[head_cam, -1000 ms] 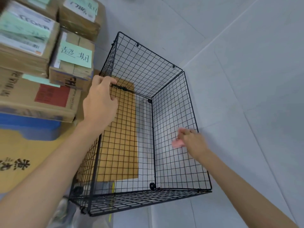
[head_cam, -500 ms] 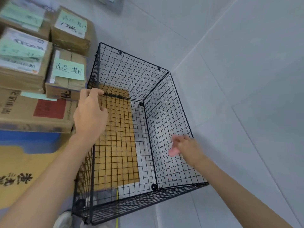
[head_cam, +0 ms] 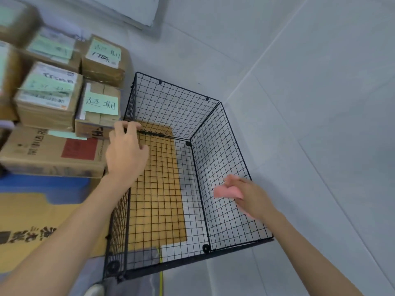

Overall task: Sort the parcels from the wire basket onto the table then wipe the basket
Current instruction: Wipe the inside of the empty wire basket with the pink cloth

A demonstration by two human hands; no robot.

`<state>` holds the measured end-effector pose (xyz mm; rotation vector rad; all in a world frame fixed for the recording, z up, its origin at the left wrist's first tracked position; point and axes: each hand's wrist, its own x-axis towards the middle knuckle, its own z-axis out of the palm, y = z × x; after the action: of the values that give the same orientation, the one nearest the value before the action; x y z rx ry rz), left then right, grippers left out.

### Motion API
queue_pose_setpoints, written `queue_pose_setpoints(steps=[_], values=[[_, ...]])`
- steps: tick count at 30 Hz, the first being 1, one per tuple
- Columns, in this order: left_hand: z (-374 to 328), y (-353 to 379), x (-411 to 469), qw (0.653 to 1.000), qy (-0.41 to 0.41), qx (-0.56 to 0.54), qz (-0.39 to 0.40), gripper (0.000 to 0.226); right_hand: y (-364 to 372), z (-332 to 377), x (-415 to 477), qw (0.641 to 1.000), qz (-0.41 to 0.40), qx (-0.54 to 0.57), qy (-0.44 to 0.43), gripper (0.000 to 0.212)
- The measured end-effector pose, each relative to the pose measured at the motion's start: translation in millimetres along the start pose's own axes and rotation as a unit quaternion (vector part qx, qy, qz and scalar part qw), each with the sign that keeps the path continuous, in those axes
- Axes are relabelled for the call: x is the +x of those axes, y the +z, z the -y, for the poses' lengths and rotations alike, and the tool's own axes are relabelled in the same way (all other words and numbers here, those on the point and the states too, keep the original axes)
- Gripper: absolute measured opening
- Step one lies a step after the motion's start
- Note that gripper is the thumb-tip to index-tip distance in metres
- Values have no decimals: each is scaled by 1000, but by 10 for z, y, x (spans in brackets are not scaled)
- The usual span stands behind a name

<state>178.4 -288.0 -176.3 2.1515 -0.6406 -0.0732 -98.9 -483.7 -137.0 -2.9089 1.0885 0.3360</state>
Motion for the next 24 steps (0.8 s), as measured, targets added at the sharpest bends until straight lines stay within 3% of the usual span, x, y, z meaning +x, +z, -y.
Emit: queue_pose_setpoints(steps=[4, 8, 18, 24], values=[[12, -52, -80, 999, 28, 14, 20, 52, -196, 154, 49, 962, -75, 261, 32, 47], [12, -139, -242, 998, 45, 33, 24, 53, -260, 349, 65, 921, -108, 372, 33, 41], [35, -412, -852, 993, 79, 89, 24, 50, -204, 885, -16, 890, -123, 440, 4, 35], [293, -789, -1264, 990, 53, 131, 5, 44, -298, 1424, -188, 880, -140, 445, -93, 38]])
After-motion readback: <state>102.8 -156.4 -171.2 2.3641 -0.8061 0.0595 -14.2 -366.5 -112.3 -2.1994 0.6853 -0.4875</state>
